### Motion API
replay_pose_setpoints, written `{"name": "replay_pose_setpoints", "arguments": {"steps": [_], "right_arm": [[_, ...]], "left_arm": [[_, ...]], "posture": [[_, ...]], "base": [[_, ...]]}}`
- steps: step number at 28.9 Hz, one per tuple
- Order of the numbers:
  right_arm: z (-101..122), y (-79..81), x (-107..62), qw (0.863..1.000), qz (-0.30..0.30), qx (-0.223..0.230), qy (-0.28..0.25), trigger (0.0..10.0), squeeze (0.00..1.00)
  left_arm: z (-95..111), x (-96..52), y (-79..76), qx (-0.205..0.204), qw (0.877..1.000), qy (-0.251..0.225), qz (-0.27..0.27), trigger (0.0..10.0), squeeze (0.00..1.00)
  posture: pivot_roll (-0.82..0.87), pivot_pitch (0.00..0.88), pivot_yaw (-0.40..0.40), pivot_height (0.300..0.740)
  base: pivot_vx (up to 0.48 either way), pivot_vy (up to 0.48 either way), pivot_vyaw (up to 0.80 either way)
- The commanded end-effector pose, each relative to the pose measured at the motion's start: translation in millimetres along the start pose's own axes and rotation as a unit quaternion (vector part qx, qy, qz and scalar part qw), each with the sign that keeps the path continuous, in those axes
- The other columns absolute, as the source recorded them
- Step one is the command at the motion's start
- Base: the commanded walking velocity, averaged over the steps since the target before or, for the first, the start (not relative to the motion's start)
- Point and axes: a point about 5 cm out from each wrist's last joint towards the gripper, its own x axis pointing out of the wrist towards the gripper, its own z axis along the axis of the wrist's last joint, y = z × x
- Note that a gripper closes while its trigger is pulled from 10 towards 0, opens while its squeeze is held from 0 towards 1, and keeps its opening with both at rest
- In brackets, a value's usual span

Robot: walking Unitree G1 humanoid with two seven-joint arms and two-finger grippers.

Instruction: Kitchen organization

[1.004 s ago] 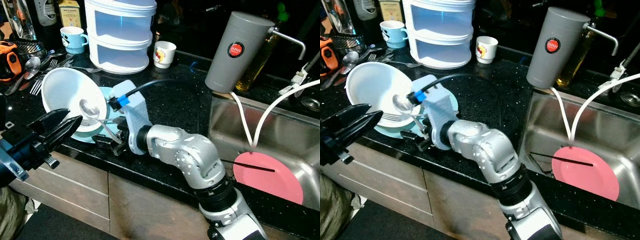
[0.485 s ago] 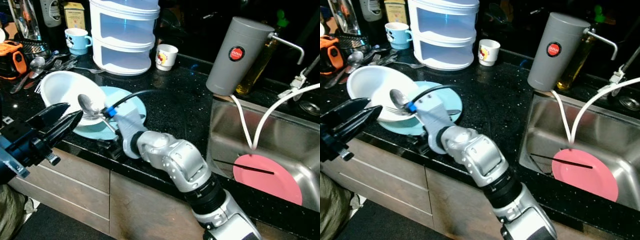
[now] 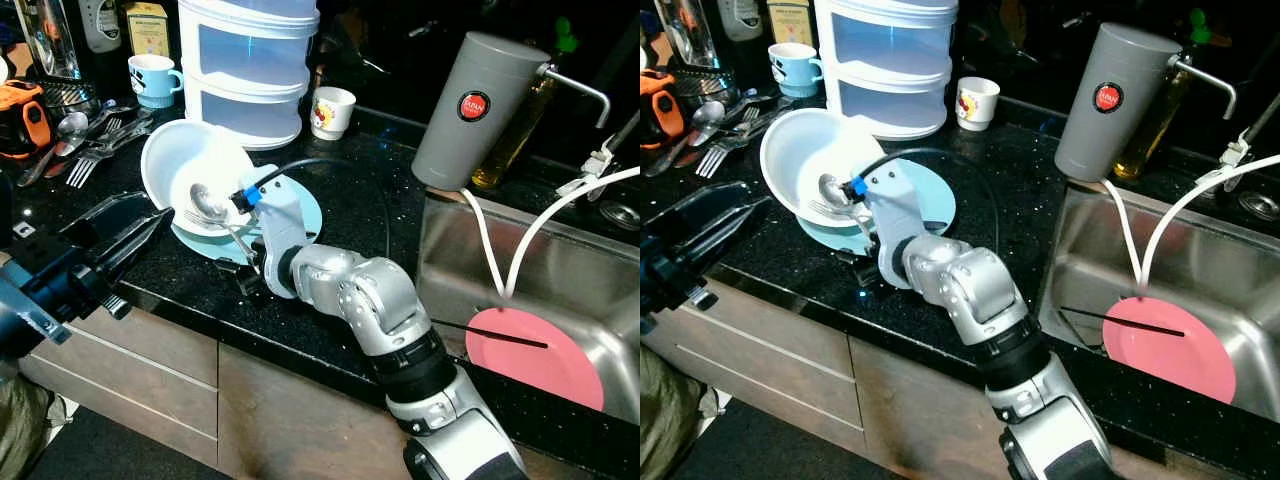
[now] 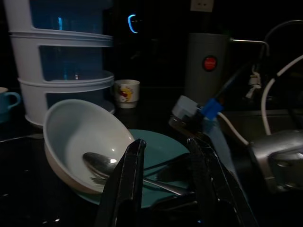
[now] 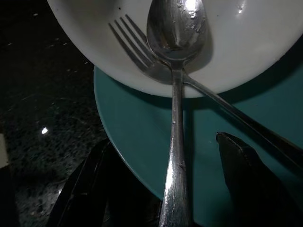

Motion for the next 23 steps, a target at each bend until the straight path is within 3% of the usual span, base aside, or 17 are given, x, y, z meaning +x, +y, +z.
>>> {"name": "replay_pose_setpoints", "arguments": {"steps": [1,2,4,5,7,13,18,19,23], "right_arm": [[-2,4.8,3.1,1.0,0.008,0.017,0.006,10.0,0.0],[-1,5.7,2.9,1.0,0.018,0.02,0.004,10.0,0.0],[5,14.9,0.1,0.994,0.085,0.068,-0.01,10.0,0.0],[5,14.9,0.1,0.994,0.085,0.068,-0.01,10.0,0.0],[10,21.4,-3.6,0.984,0.137,0.111,-0.017,10.0,0.0],[18,18.8,-5.6,0.978,0.154,0.141,-0.024,10.0,0.0],[19,17.8,-4.9,0.979,0.148,0.141,-0.025,10.0,0.0],[20,12.1,-1.8,0.987,0.106,0.111,-0.037,10.0,0.0],[21,7.3,2.8,0.995,0.061,0.06,-0.047,10.0,0.0]], "left_arm": [[1,1.7,-1.3,0.002,1.0,-0.001,-0.008,10.0,0.0],[1,1.9,-1.4,0.002,1.0,-0.002,-0.008,10.0,0.0],[1,2.3,-1.6,0.001,1.0,-0.003,-0.008,10.0,0.0],[1,2.3,-1.6,0.001,1.0,-0.003,-0.008,10.0,0.0],[1,2.7,-1.9,0.001,1.0,-0.003,-0.009,10.0,0.0],[1,5.7,-3.5,-0.003,1.0,-0.008,-0.014,10.0,0.0],[1,5.9,-3.9,-0.003,1.0,-0.008,-0.015,10.0,0.0],[1,6.5,-4.3,-0.004,1.0,-0.01,-0.015,10.0,0.0],[0,8.9,-6.3,-0.008,1.0,-0.012,-0.019,10.0,0.0]], "posture": [[0.19,0.0,-0.144,0.74],[0.19,0.0,-0.144,0.74],[0.19,0.0,-0.144,0.74],[0.19,0.0,-0.144,0.74],[0.19,0.0,-0.144,0.74],[0.18,0.0,-0.142,0.74],[0.18,0.0,-0.141,0.74],[0.19,0.0,-0.142,0.74],[0.19,0.0,-0.142,0.74]], "base": [[0.0,0.0,0.0],[0.0,0.0,0.0],[0.0,0.0,0.0],[0.0,0.0,0.0],[0.0,0.0,0.0],[0.0,0.0,0.0],[0.0,0.0,0.0],[0.0,0.0,0.0],[0.0,0.0,0.0]]}}
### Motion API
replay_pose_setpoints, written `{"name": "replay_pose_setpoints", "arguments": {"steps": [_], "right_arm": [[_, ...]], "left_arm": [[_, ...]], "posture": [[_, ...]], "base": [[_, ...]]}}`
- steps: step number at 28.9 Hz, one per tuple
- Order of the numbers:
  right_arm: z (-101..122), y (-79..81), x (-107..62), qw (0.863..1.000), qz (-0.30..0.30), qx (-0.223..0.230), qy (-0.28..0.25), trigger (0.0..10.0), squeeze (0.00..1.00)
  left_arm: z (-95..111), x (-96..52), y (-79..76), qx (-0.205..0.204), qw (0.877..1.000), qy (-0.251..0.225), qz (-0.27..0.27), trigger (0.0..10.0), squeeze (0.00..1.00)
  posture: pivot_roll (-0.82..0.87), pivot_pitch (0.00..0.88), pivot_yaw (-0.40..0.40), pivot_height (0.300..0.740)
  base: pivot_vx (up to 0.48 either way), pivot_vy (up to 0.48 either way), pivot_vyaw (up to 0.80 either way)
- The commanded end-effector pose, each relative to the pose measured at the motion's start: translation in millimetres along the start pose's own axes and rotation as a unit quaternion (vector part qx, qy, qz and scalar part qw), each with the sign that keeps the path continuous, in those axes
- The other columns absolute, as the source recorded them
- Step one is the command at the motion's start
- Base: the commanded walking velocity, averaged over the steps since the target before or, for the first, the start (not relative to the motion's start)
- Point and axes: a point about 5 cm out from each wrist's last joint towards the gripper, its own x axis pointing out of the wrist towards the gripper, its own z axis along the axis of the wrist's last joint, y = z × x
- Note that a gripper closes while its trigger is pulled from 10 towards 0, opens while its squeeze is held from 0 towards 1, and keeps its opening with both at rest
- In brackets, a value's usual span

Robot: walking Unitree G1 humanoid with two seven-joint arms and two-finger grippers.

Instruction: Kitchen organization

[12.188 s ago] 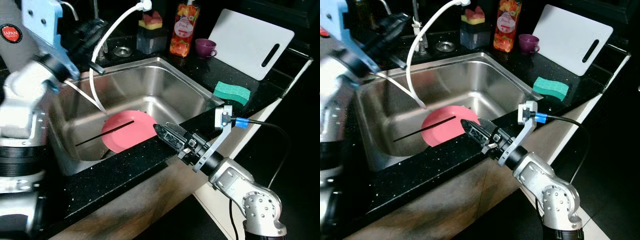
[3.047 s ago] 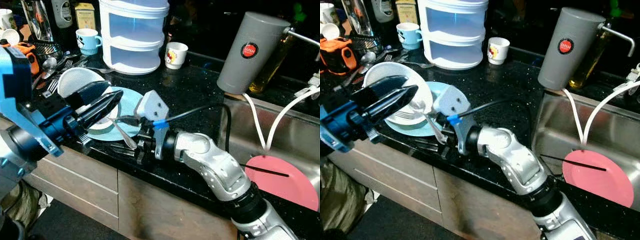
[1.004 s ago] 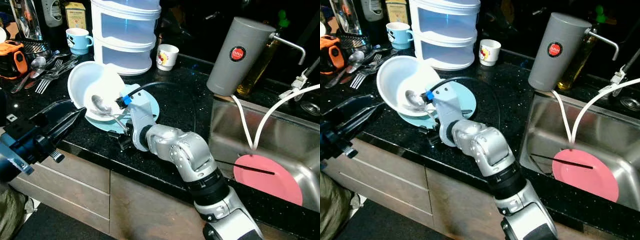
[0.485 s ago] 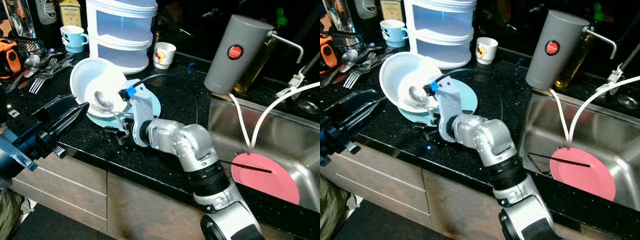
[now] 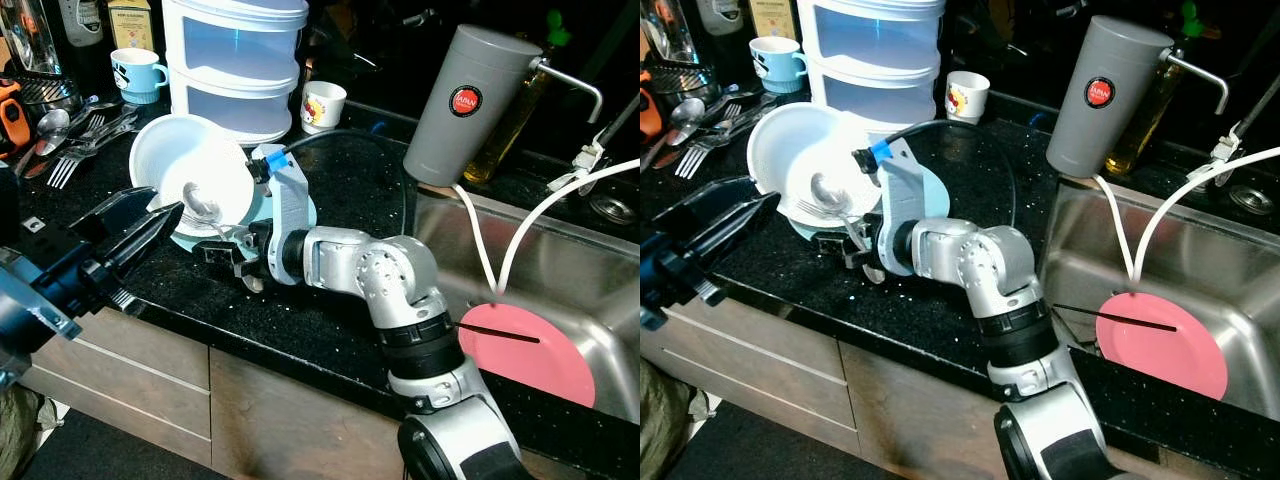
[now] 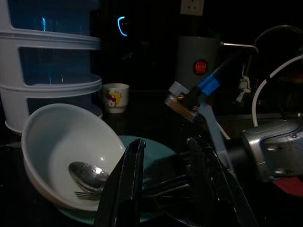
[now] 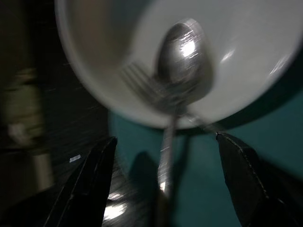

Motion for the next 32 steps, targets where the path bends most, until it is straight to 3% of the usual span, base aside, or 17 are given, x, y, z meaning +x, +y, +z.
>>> {"name": "replay_pose_setpoints", "arguments": {"steps": [1,14,15,16,17,18,19,20,32], "right_arm": [[-2,8.9,7.0,1.0,0.002,-0.011,0.004,10.0,0.0],[-16,2.2,11.8,0.997,-0.043,-0.031,0.049,10.0,0.0],[-16,2.2,12.0,0.997,-0.044,-0.032,0.051,8.0,0.0],[-16,2.2,12.0,0.997,-0.044,-0.032,0.051,8.0,0.0],[-16,2.5,12.3,0.997,-0.045,-0.034,0.052,5.8,0.0],[-16,2.3,12.5,0.997,-0.046,-0.037,0.053,4.5,0.0],[-16,2.3,12.5,0.997,-0.046,-0.037,0.053,4.5,0.0],[-15,1.7,12.8,0.997,-0.048,-0.042,0.052,0.0,0.0],[-8,3.1,14.7,0.997,-0.045,-0.048,0.033,0.0,0.0]], "left_arm": [[-2,3.4,-3.0,-0.004,1.0,0.002,-0.013,10.0,0.0],[-2,10.2,-7.2,-0.006,1.0,-0.006,-0.019,10.0,0.0],[-2,10.4,-7.3,-0.006,1.0,-0.006,-0.019,10.0,0.0],[-2,10.4,-7.3,-0.006,1.0,-0.006,-0.019,10.0,0.0],[-2,10.3,-7.3,-0.006,1.0,-0.008,-0.018,10.0,0.0],[-1,10.5,-7.4,-0.006,1.0,-0.009,-0.018,10.0,0.0],[-1,10.5,-7.4,-0.006,1.0,-0.009,-0.018,10.0,0.0],[-1,10.6,-7.2,-0.005,1.0,-0.011,-0.017,10.0,0.0],[1,10.6,-6.8,-0.003,1.0,-0.018,-0.014,10.0,0.0]], "posture": [[0.18,0.0,-0.145,0.74],[0.18,0.0,-0.157,0.74],[0.18,0.0,-0.157,0.74],[0.18,0.0,-0.157,0.74],[0.18,0.0,-0.157,0.74],[0.18,0.0,-0.159,0.74],[0.18,0.0,-0.159,0.74],[0.18,0.0,-0.161,0.74],[0.18,0.0,-0.164,0.74]], "base": [[0.0,0.0,0.0],[0.0,0.0,0.0],[0.0,0.0,0.0],[0.0,0.0,0.0],[0.0,0.0,0.0],[0.0,0.0,0.0],[0.0,0.0,0.0],[0.0,0.0,0.0],[0.0,0.0,0.0]]}}
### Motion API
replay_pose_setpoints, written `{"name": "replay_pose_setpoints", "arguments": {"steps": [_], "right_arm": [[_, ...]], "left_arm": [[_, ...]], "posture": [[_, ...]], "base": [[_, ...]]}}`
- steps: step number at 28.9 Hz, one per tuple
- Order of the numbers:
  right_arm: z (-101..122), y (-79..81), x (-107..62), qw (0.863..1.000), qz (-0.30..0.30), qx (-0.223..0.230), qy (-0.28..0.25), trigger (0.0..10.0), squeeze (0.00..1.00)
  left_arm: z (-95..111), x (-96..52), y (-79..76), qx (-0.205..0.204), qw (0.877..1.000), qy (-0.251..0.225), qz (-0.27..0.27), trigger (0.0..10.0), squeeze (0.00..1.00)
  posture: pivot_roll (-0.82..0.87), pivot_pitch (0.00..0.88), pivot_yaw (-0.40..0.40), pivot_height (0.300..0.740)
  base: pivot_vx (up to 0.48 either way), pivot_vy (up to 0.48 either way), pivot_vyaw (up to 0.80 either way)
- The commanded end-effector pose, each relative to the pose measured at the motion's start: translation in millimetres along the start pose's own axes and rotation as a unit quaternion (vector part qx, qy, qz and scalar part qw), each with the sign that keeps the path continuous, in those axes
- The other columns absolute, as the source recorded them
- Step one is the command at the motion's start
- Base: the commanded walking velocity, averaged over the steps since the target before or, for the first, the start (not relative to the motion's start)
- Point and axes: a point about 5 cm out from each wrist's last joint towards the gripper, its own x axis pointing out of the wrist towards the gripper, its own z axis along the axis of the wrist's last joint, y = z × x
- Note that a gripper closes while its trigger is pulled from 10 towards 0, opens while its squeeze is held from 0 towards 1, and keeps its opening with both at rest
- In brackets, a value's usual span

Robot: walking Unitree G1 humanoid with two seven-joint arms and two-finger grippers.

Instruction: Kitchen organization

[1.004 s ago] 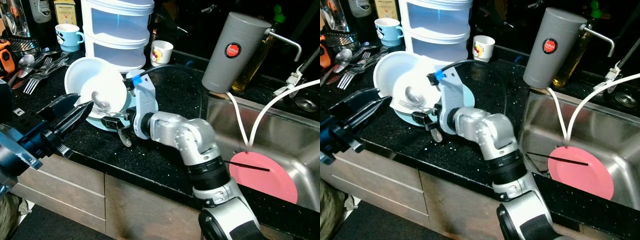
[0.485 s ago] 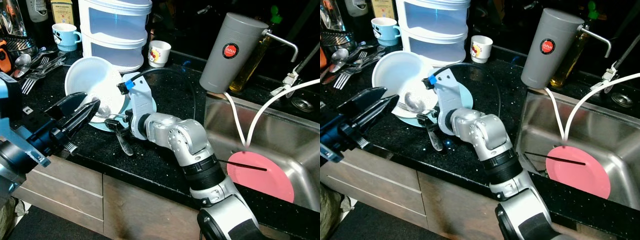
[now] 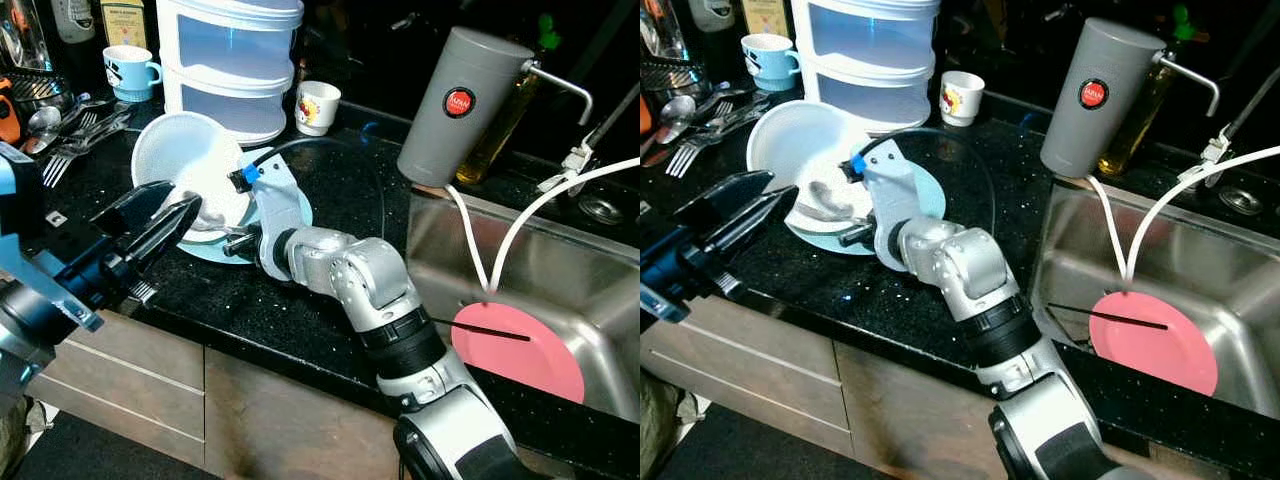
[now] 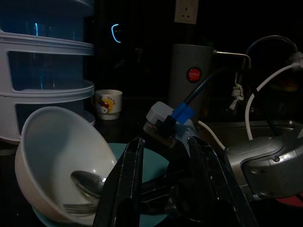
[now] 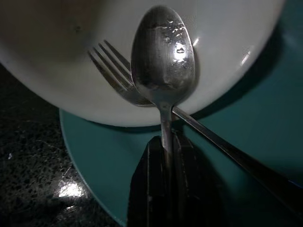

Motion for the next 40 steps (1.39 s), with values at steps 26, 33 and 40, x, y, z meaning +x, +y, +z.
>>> {"name": "replay_pose_setpoints", "arguments": {"steps": [26,33,40], "right_arm": [[57,-34.0,-17.5,0.965,0.005,0.159,-0.208,1.2,0.0],[57,-61.6,-34.9,0.942,-0.03,0.207,-0.263,10.0,0.0],[63,-72.9,-49.5,0.922,-0.052,0.217,-0.318,10.0,0.0]], "left_arm": [[9,13.5,-3.5,-0.01,0.999,-0.046,-0.021,10.0,0.0],[12,29.2,-4.5,-0.033,0.995,-0.089,-0.017,10.0,0.0],[14,40.5,7.0,-0.057,0.991,-0.12,-0.001,10.0,0.0]], "posture": [[0.17,0.0,-0.15,0.74],[0.14,0.0,-0.114,0.74],[0.08,0.0,-0.04,0.74]], "base": [[0.0,0.0,0.0],[0.0,0.0,0.0],[0.0,0.0,0.0]]}}
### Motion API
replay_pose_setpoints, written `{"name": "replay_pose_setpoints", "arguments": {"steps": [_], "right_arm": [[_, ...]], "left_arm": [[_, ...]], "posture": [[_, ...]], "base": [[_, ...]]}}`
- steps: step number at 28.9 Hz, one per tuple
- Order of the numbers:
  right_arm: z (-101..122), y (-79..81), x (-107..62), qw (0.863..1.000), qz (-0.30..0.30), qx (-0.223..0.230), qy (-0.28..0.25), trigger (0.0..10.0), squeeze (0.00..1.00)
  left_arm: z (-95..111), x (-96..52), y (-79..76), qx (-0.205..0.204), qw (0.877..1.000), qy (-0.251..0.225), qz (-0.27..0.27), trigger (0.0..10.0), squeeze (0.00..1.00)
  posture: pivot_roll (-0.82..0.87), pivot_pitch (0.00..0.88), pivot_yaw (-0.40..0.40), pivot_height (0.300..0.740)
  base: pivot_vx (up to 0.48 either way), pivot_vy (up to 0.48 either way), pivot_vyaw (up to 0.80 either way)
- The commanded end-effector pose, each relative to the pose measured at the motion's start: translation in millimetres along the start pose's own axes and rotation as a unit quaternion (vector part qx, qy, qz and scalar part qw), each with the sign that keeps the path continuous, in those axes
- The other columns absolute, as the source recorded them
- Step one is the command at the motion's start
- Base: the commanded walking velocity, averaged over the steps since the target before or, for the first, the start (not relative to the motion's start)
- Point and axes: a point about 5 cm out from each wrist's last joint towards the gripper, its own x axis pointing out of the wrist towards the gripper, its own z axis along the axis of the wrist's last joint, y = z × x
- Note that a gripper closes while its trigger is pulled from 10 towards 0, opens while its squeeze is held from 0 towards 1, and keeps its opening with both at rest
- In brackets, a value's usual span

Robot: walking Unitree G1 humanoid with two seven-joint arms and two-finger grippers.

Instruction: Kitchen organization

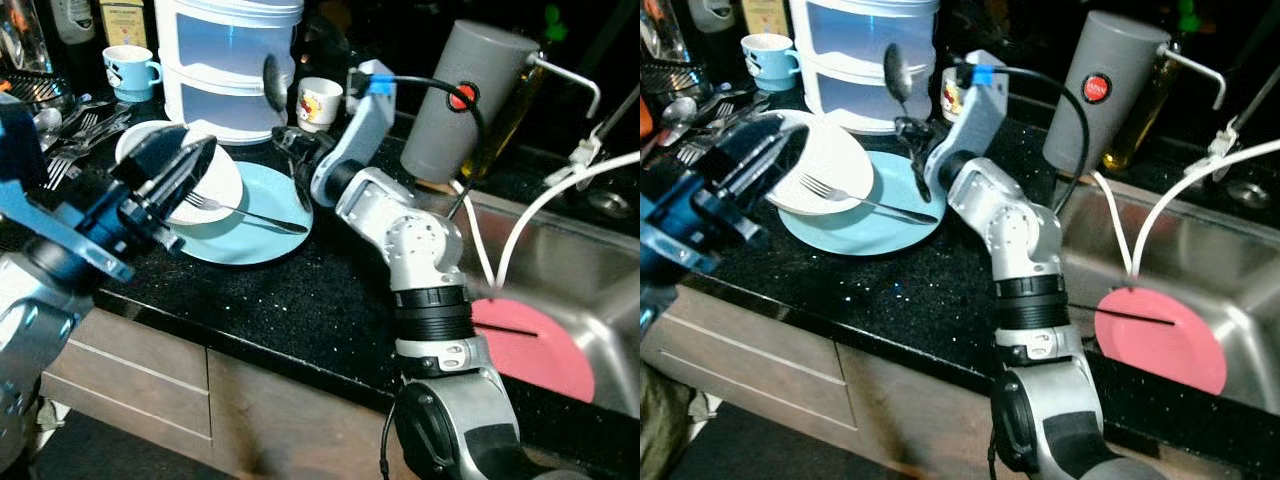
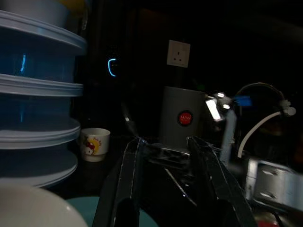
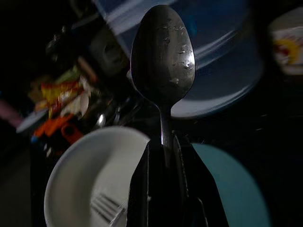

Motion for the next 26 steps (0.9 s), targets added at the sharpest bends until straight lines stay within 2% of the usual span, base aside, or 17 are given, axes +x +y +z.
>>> {"name": "replay_pose_setpoints", "arguments": {"steps": [1,8,16,20,22,26], "right_arm": [[5,-2.6,-4.0,1.0,-0.007,0.008,-0.029,10.0,0.0],[10,-10.0,-7.4,0.998,-0.034,-0.004,-0.052,10.0,0.0],[15,-16.0,-11.2,0.996,-0.052,-0.002,-0.074,10.0,0.0],[20,-17.5,-9.6,0.994,-0.064,-0.019,-0.085,10.0,0.0],[25,-25.0,-9.4,0.991,-0.089,-0.039,-0.096,10.0,0.0],[30,-35.7,-11.4,0.987,-0.111,-0.053,-0.101,10.0,0.0]], "left_arm": [[-1,2.8,0.3,-0.008,1.0,-0.009,0.0,10.0,0.0],[-2,6.7,10.0,-0.013,1.0,-0.013,0.018,10.0,0.0],[-1,7.6,17.3,-0.012,0.999,-0.016,0.026,10.0,0.0],[0,8.3,19.2,-0.009,0.999,-0.019,0.029,10.0,0.0],[0,7.8,21.3,-0.007,0.999,-0.017,0.035,10.0,0.0],[-1,8.3,22.2,-0.007,0.999,-0.021,0.038,10.0,0.0]], "posture": [[0.08,0.0,-0.04,0.74],[0.09,0.0,0.012,0.74],[0.09,0.0,0.016,0.74],[0.1,0.0,0.015,0.74],[0.13,0.0,0.015,0.74],[0.14,0.0,0.008,0.74]], "base": [[0.0,0.0,0.0],[0.0,0.0,0.0],[0.0,0.0,0.0],[0.0,0.0,0.0],[0.0,0.0,-0.24],[0.0,0.0,-0.69]]}}
